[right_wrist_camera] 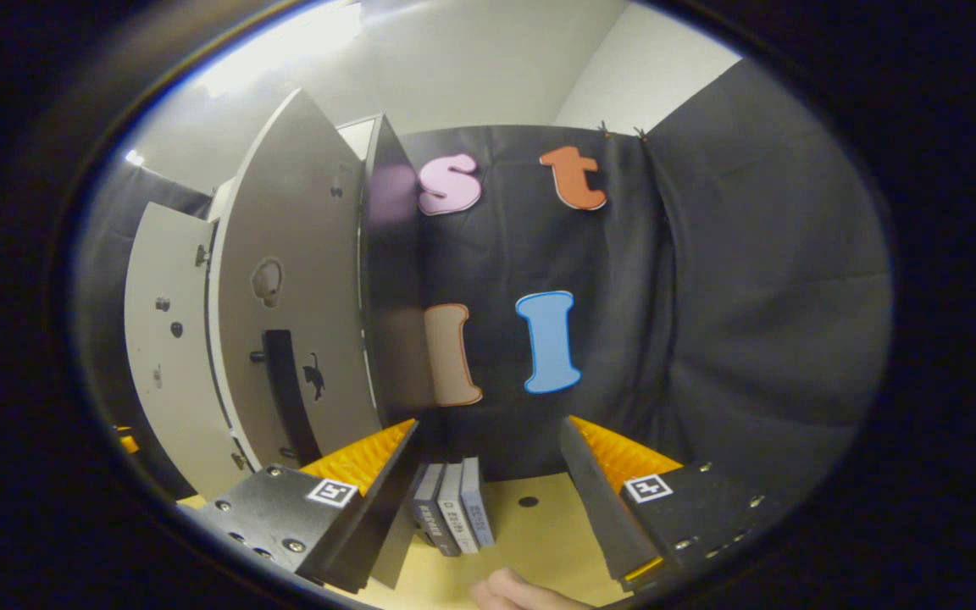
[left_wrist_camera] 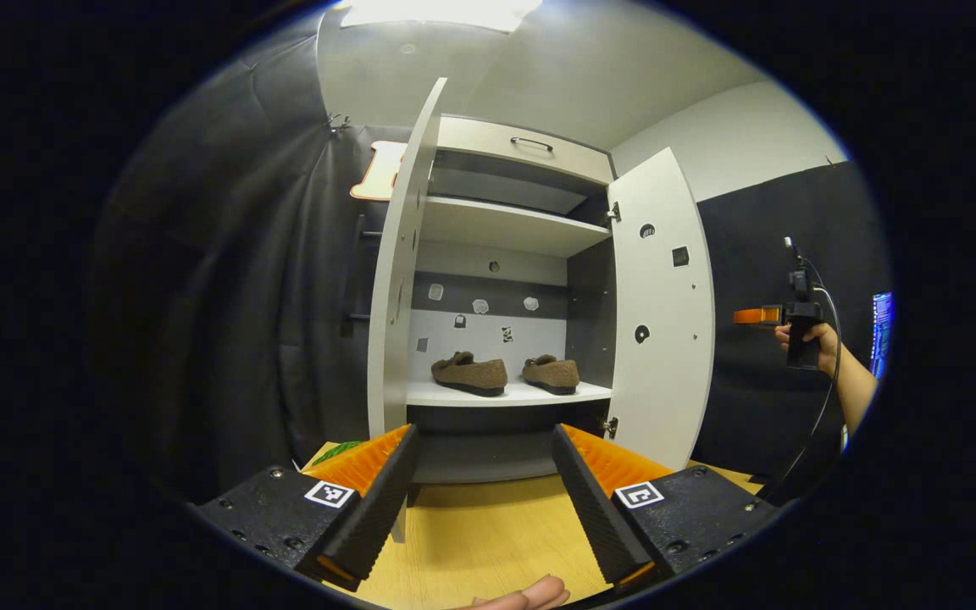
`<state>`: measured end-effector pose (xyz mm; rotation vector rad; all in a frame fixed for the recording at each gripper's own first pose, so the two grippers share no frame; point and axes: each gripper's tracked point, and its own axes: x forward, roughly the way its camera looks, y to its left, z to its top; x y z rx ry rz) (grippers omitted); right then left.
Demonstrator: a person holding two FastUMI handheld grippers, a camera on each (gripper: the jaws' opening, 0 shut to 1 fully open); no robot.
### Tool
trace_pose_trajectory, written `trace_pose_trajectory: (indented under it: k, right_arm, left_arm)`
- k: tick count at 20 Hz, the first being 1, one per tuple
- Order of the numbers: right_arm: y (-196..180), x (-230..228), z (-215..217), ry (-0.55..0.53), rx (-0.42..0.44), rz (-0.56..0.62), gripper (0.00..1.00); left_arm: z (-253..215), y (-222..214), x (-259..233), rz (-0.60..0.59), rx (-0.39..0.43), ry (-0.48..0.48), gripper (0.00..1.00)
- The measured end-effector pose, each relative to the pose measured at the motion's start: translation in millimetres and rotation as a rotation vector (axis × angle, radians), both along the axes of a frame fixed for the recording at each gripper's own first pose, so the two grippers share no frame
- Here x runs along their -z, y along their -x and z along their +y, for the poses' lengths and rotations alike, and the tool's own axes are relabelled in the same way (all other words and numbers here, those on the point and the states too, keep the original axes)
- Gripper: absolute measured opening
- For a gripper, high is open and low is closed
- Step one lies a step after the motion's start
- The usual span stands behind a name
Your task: Grab one shoe with the right hand and put it into the shoe cabinet, grab the other shoe with the left hand and put it into the shoe cabinet; then close the right door with the right hand and the left door with the left hand.
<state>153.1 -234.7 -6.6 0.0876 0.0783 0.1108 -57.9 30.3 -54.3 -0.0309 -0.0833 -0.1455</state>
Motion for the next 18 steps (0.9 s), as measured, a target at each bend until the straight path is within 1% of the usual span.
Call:
trace_pose_trajectory:
  k: [1,2,3,4,5,6,8,9,10,11,12,13,14,15,16,17,18]
  right_arm:
    - [-2.6,-2.4,11.3,0.006,-0.016,-0.001,0.98]
    - [-6.2,-3.9,18.1,0.016,-0.015,-0.002,0.98]
    - [-10.1,-5.0,22.7,0.019,-0.003,-0.001,0.98]
    - [-12.5,-5.1,27.8,0.015,0.011,0.016,0.98]
    - [-10.5,-4.0,36.8,0.015,-0.001,0.034,0.96]
    - [-9.4,-6.9,47.7,0.013,-0.027,0.032,0.96]
    - [-15.4,-9.0,57.2,0.046,-0.025,0.026,0.99]
    - [-15.8,-3.7,63.8,0.058,-0.029,0.034,0.96]
    - [-16.3,6.1,75.2,0.077,-0.037,0.065,0.99]
    - [-17.7,13.7,72.1,0.124,-0.005,0.073,0.98]
    - [-19.5,16.0,70.6,0.152,0.009,0.056,0.9]
    - [-19.3,14.0,76.0,0.141,0.012,0.036,0.93]
    - [-18.5,15.6,82.1,0.112,0.014,0.04,0.9]
    - [-16.8,16.1,85.4,0.085,0.013,0.04,0.9]
    - [-16.6,16.6,87.8,0.076,0.011,0.035,0.92]
    - [-16.3,17.4,91.0,0.075,0.006,0.026,0.89]
    - [-16.2,16.6,95.2,0.078,-0.001,0.022,0.92]
  left_arm:
    - [1.2,0.6,0.2,-0.002,0.0,-0.002,0.96]
    - [2.2,1.4,0.4,-0.001,0.001,-0.003,0.96]
    - [2.4,2.7,1.7,0.003,0.004,-0.005,0.92]
    - [3.9,4.0,2.5,0.006,0.005,-0.01,0.96]
    - [7.7,5.4,2.3,0.005,0.003,-0.014,0.96]
    - [11.6,6.3,1.3,-0.001,-0.004,-0.017,0.92]
    - [18.2,7.9,0.6,-0.007,-0.015,-0.017,0.92]
    - [19.6,8.2,1.6,-0.006,-0.017,-0.015,0.96]
    - [21.3,8.5,3.1,-0.004,-0.018,-0.015,0.96]
    - [23.0,10.4,3.3,0.001,-0.016,-0.016,0.96]
    - [23.5,11.4,3.5,0.004,-0.012,-0.016,0.96]
    - [22.7,12.6,4.6,0.007,-0.007,-0.014,0.93]
    - [21.9,13.3,4.9,0.007,-0.002,-0.012,0.96]
    - [22.7,13.5,5.1,0.006,0.001,-0.012,0.96]
    - [23.3,13.6,4.5,0.004,0.001,-0.011,0.96]
    - [23.4,13.9,4.2,0.003,0.0,-0.009,0.92]
    - [22.7,13.6,4.7,0.005,0.0,-0.008,0.96]
